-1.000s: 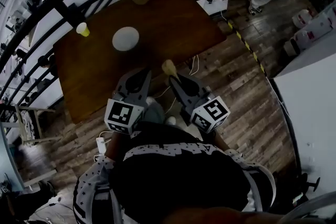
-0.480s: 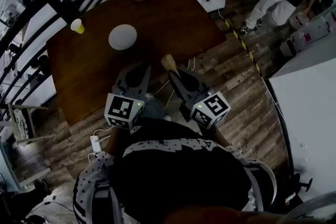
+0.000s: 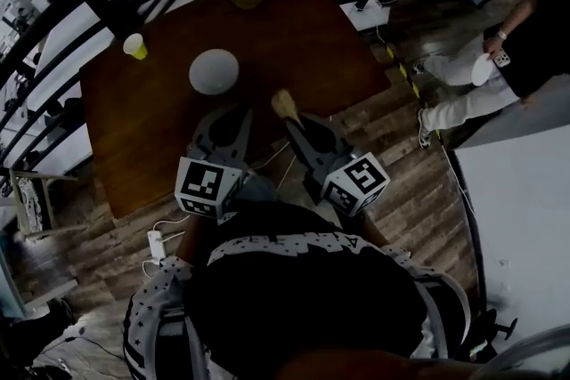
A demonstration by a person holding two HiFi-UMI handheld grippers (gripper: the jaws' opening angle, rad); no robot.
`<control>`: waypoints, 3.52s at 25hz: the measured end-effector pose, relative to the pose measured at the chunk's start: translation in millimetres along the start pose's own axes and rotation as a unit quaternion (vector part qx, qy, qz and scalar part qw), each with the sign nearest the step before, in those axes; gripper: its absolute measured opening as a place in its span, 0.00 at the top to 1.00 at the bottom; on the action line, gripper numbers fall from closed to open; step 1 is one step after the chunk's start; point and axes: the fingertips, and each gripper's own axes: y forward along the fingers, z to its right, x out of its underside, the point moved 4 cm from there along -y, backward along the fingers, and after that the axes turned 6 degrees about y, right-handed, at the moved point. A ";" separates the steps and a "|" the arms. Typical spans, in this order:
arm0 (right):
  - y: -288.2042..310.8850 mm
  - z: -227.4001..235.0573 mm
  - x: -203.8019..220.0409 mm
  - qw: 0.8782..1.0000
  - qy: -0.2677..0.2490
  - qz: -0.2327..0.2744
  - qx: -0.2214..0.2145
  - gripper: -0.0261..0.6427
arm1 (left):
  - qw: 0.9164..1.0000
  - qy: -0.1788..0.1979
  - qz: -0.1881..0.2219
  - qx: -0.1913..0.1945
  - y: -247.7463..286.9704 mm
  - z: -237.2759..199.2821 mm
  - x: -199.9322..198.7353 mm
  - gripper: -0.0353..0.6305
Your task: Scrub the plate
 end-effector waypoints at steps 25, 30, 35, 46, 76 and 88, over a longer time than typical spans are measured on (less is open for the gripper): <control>121.3 16.4 -3.1 0.994 -0.015 -0.065 -0.091 0.89 | 0.993 -0.034 -0.014 -0.111 2.9 -100.9 28.4 0.93; 138.4 19.9 -9.0 0.992 -0.021 -0.066 -0.101 0.89 | 0.992 -0.035 -0.007 -0.125 8.0 -116.2 26.2 0.93; 153.7 23.3 -17.4 0.992 -0.024 -0.071 -0.106 0.89 | 0.991 -0.035 -0.003 -0.128 13.9 -130.0 20.5 0.93; 191.7 16.7 -24.7 0.988 -0.033 -0.076 -0.129 0.89 | 0.987 -0.036 0.001 -0.158 6.0 -164.9 19.1 0.93; 254.0 16.4 -11.6 0.973 -0.080 -0.136 -0.168 0.89 | 0.977 -0.063 -0.002 -0.204 -1.4 -196.6 46.9 0.93; 282.3 32.7 22.8 0.966 -0.101 -0.177 -0.159 0.89 | 0.974 -0.058 -0.013 -0.219 -7.1 -203.9 55.7 0.93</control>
